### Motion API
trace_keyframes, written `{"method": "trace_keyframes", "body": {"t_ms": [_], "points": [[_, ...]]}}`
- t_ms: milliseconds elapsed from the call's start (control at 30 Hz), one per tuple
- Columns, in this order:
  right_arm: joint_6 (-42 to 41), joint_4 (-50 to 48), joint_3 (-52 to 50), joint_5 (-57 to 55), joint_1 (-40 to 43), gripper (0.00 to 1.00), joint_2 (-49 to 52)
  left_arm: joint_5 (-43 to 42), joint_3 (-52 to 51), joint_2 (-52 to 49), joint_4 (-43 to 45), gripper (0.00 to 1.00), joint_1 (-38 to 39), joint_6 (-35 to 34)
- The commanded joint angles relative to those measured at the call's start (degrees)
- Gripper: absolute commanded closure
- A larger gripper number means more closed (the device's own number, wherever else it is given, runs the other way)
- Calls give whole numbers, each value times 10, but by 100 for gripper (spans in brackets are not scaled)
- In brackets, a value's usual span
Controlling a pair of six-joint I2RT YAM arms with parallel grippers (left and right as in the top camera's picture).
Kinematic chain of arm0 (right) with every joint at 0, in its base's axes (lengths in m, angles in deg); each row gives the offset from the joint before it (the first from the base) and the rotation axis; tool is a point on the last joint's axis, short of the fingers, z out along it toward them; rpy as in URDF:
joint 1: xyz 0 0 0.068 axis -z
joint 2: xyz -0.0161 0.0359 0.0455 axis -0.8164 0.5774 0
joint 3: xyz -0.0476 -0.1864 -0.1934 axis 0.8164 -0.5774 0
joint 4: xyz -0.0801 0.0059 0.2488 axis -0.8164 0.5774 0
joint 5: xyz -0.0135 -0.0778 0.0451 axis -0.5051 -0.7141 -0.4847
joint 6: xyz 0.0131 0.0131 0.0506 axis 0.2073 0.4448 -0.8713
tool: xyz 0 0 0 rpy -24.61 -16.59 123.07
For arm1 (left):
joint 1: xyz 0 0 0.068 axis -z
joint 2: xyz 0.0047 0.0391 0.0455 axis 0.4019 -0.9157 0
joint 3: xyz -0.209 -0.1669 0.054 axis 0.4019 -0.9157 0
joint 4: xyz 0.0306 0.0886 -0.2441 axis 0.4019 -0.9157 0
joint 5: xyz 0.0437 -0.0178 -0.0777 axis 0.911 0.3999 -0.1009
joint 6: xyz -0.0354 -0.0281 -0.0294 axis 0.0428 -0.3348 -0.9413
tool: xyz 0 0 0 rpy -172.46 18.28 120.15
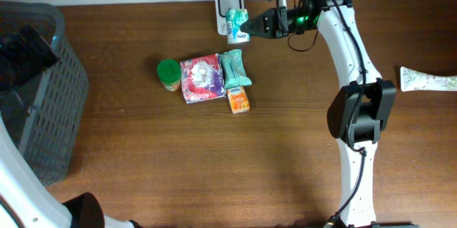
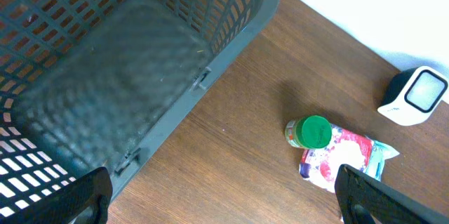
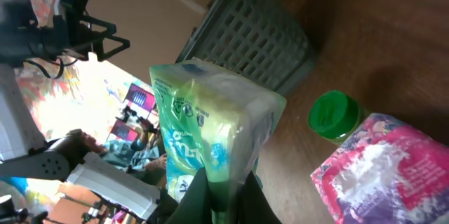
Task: Scan the item barcode
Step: 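Hold the green tissue pack up to the scanner window, then carry the green pack to the right edge beside the tube, release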
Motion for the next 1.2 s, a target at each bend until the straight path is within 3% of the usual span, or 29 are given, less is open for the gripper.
{"method": "trace_keyframes", "body": {"t_ms": [0,167,200,267,300,367,433,500,567,700,800,1033,1167], "points": [[9,7,10,16,10,96,-4,-2,0,4,0,1,-2,-5],[-4,7,10,-20,8,96,-4,-2,-1,4,0,1,-2,-5],[-28,3,10,-113,5,96,-4,-2,-1,4,0,1,-2,-5],[-169,-40,11,-397,-8,96,-4,-2,0,4,0,1,-2,-5],[-179,-50,17,-457,-14,96,-4,-2,-1,4,0,1,-2,-5],[-207,-108,28,-699,-45,96,-4,-2,0,4,0,1,-2,-5],[-174,-185,28,-874,-85,96,-4,-2,-1,4,0,1,-2,-5],[-104,-270,28,-954,-121,96,-3,-2,-1,4,0,1,-2,-5],[-41,-350,27,-973,-143,96,-1,-2,0,4,0,1,-2,-5],[-26,-452,27,-970,-146,96,48,-2,-1,4,0,1,-2,-5],[52,-470,27,-971,-155,96,81,-2,-1,4,0,1,-2,-5],[51,-468,27,-978,-160,96,82,-2,0,4,0,1,-2,-5],[-136,-400,34,-1034,-122,96,-5,-2,-1,4,0,1,-2,-5]]}}
